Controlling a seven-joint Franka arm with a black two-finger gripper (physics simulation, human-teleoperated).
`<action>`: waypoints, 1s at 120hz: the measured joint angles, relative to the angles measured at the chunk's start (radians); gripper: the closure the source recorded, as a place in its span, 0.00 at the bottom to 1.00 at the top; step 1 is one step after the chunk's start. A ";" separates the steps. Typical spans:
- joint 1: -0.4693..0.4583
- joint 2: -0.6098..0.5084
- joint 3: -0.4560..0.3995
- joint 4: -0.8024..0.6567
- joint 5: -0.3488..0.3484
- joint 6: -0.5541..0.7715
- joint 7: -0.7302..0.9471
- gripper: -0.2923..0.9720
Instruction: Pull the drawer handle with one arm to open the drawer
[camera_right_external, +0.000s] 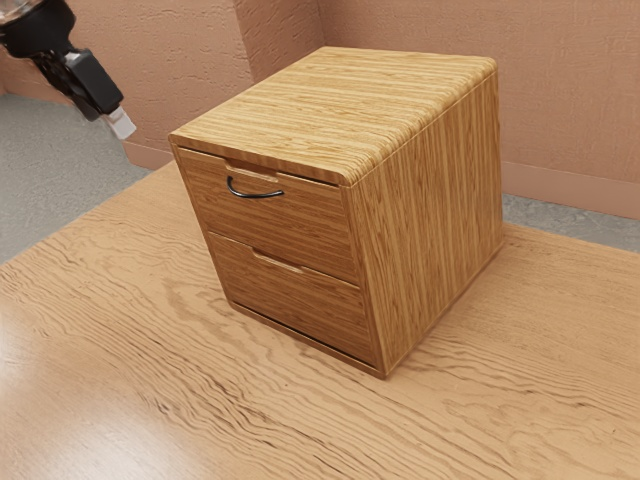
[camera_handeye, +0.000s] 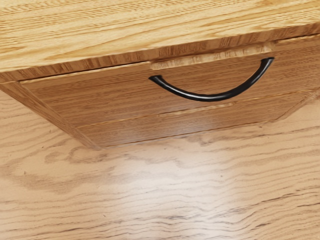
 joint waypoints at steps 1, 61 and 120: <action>-0.007 0.000 -0.002 0.000 -0.001 0.002 0.003 0.25; 0.206 -0.033 -0.301 -0.136 0.011 0.023 0.422 0.25; 0.178 -0.018 -0.462 -0.264 0.135 0.198 0.756 0.25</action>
